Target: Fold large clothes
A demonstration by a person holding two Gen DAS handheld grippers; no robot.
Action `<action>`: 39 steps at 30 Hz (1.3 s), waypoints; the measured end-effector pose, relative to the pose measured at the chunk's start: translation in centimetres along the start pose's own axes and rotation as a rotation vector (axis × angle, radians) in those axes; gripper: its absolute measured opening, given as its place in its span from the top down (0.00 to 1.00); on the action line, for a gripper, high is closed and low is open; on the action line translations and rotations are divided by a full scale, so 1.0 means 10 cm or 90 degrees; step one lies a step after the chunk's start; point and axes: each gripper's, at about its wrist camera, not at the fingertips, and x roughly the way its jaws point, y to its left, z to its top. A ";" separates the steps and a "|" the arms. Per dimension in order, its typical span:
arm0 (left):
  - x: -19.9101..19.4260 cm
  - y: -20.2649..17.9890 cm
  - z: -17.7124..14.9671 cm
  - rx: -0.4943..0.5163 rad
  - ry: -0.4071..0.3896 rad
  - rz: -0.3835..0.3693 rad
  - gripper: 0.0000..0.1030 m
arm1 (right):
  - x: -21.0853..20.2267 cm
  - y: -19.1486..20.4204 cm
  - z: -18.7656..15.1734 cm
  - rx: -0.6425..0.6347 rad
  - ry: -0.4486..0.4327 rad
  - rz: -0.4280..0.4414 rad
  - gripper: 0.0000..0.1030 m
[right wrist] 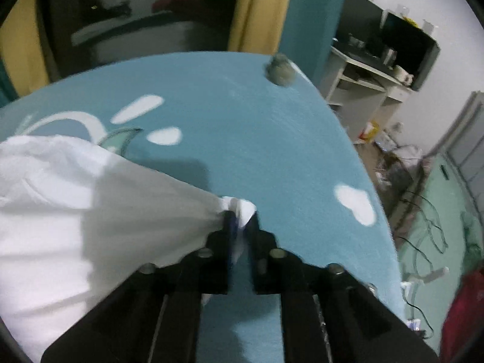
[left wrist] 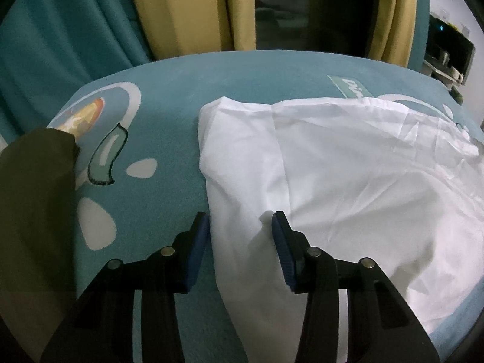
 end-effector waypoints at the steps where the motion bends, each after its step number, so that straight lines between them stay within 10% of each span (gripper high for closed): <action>1: -0.02 0.00 0.00 -0.004 0.000 0.002 0.55 | -0.04 -0.01 -0.03 0.003 -0.003 -0.017 0.69; 6: -0.17 -0.06 -0.05 0.002 -0.024 -0.034 0.55 | -0.42 -0.01 -0.20 0.034 -0.039 -0.006 0.54; 12: -0.15 -0.07 -0.23 0.012 -0.004 -0.045 0.56 | -0.84 0.39 -0.51 0.032 -0.071 0.132 0.54; 15: -0.20 -0.10 -0.29 0.037 -0.014 -0.050 0.97 | -0.86 0.61 -0.76 0.024 -0.054 0.160 0.54; 21: -0.32 -0.07 -0.40 0.035 -0.025 -0.047 0.98 | -0.87 0.73 -1.20 0.013 -0.063 0.103 0.58; 29: -0.43 0.05 -0.55 0.002 -0.012 -0.078 0.96 | -0.91 0.57 -1.27 0.050 -0.045 0.093 0.58; 33: -0.57 0.08 -0.51 -0.009 -0.039 -0.045 0.63 | -1.03 0.51 -1.32 0.075 -0.059 0.096 0.56; 39: -0.98 -0.14 -0.25 0.008 -0.140 -0.076 0.56 | -1.08 0.32 -1.46 0.161 -0.078 0.108 0.32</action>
